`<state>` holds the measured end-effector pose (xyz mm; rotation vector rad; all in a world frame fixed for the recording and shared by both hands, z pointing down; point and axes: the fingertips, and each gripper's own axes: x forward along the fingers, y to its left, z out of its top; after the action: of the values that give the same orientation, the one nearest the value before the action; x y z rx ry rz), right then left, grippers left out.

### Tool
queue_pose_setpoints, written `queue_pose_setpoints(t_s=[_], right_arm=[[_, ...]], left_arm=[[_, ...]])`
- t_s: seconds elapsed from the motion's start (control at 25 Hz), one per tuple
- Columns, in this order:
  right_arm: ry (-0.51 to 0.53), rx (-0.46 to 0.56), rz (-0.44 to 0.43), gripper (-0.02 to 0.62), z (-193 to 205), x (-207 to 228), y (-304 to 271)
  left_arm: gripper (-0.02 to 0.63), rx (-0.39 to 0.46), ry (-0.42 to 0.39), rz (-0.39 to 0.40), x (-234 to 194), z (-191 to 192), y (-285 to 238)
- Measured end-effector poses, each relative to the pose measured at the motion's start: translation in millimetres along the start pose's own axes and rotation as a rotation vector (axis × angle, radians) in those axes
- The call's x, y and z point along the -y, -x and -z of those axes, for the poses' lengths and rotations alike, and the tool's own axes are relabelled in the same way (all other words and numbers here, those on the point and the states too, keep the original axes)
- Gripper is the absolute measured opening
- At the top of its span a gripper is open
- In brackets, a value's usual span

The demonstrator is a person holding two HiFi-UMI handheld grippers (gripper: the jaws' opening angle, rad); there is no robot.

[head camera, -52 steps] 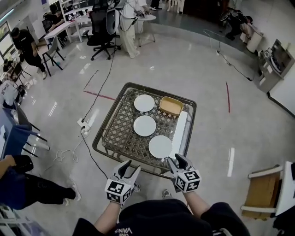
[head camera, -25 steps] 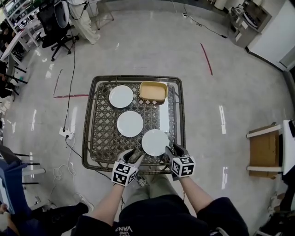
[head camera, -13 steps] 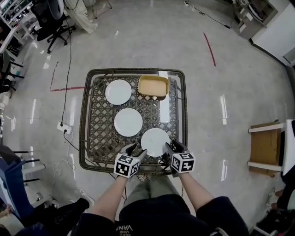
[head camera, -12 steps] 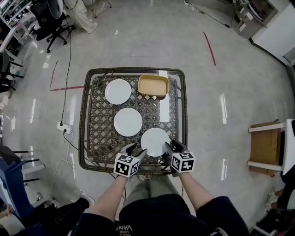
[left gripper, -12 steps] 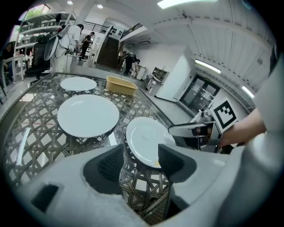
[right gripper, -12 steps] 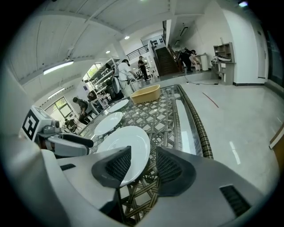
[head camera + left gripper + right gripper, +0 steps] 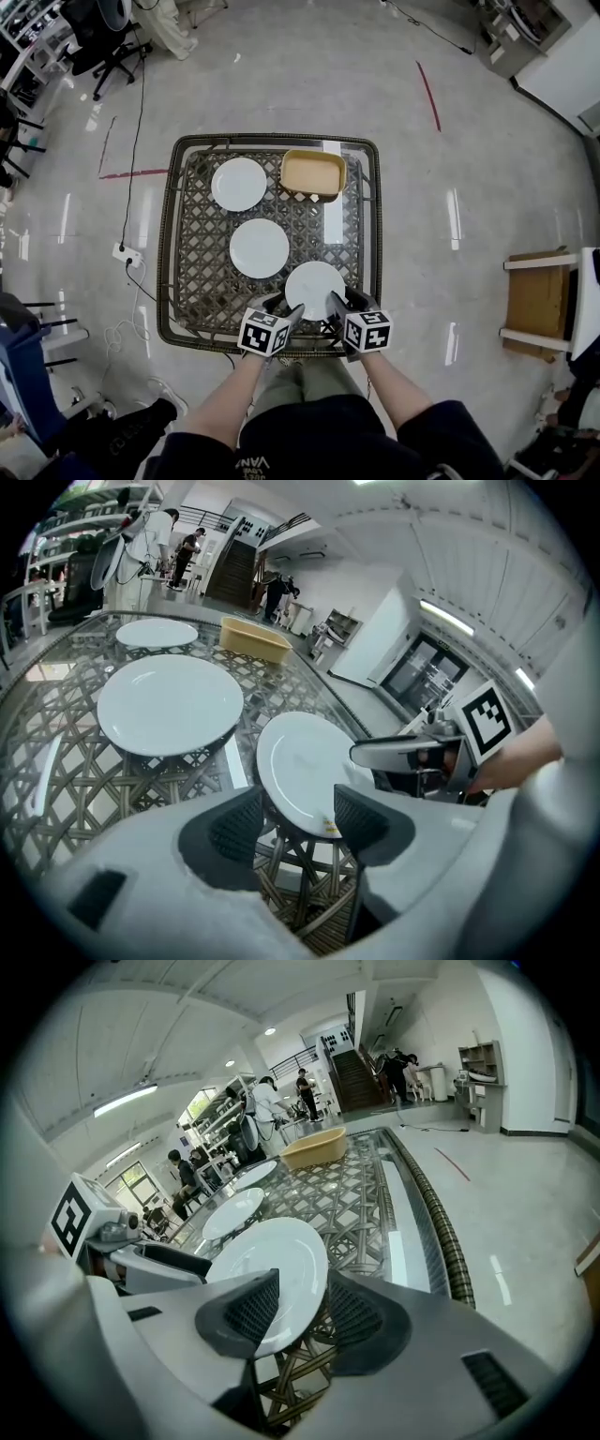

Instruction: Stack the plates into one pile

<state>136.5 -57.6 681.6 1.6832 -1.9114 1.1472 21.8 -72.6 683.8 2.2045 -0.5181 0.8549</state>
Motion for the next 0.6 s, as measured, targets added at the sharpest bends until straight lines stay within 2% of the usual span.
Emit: queue_pose_setpoints(t_s=[0.28,0.6], right_arm=[[-0.009,-0.001,-0.013,0.153,-0.2,-0.2,-1.6],[-0.006,0.029,-0.031,0.153,-14.1,-9.5,3.3]], left_arm=[[0.238,0.010,0.032,-0.010,-2.8,-0.7,-1.5],[0.230,0.058,0.026,-0.025,-7.2,-16.1,8.9]])
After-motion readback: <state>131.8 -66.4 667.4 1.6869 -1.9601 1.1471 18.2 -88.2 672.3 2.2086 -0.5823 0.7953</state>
